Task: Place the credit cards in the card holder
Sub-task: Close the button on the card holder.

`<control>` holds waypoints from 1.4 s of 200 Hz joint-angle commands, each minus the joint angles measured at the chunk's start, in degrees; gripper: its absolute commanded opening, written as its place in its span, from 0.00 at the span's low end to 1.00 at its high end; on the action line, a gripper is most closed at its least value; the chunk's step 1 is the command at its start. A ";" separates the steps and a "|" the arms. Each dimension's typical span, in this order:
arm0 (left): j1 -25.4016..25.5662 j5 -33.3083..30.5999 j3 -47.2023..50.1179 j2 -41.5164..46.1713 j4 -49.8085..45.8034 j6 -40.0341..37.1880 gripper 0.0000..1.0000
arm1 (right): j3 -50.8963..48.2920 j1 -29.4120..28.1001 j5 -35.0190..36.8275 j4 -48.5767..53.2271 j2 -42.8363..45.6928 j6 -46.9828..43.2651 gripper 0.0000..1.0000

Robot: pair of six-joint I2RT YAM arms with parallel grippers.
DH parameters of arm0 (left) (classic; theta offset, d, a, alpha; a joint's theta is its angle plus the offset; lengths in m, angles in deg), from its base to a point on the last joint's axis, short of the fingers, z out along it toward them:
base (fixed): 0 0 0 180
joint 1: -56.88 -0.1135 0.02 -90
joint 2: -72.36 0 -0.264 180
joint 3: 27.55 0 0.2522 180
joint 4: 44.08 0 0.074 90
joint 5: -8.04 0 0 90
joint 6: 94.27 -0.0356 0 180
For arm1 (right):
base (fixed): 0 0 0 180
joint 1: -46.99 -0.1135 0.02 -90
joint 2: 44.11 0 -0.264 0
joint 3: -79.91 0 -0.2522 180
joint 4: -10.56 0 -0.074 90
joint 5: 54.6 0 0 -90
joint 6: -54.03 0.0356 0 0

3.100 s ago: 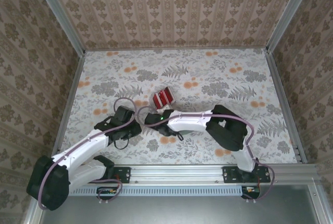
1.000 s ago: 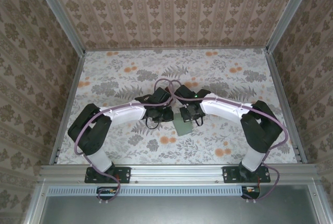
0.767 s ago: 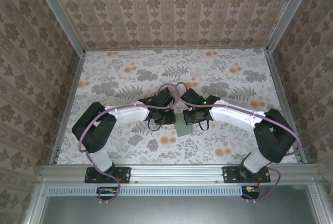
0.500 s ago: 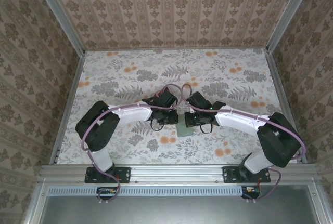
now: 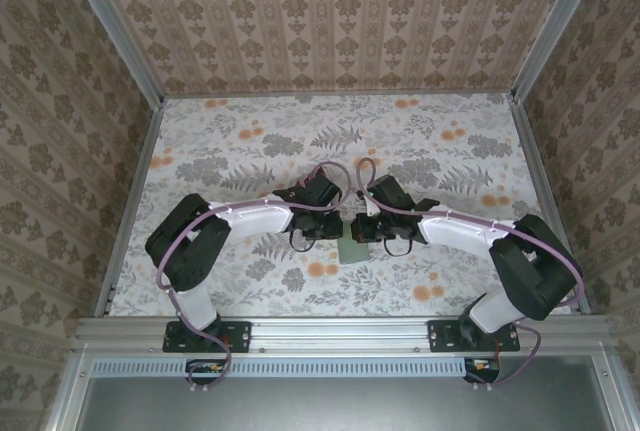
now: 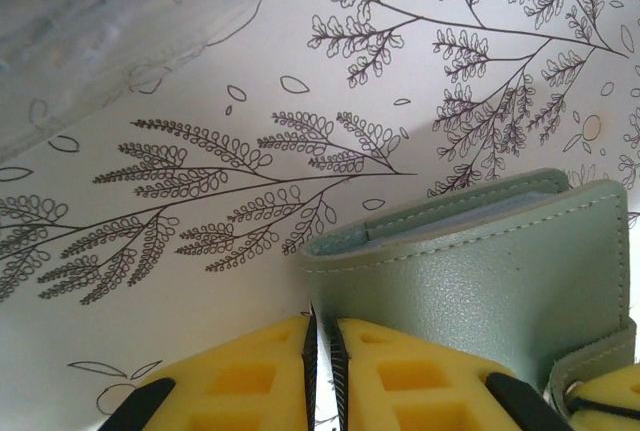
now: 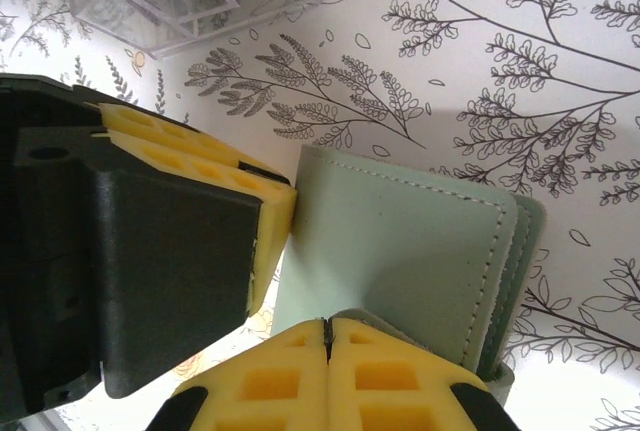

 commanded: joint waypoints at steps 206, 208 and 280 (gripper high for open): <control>1.55 0.51 -2.99 -2.61 -1.68 0.56 0.17 | -0.97 2.59 -8.21 1.60 -3.98 -0.79 0.00; 1.55 0.47 -3.02 -2.55 -1.69 0.55 0.17 | -0.97 2.59 -8.09 1.72 -4.01 -0.85 0.00; 1.66 0.38 -3.28 -2.81 -2.12 0.27 0.17 | -3.10 2.51 -4.74 3.00 -3.42 -1.11 0.00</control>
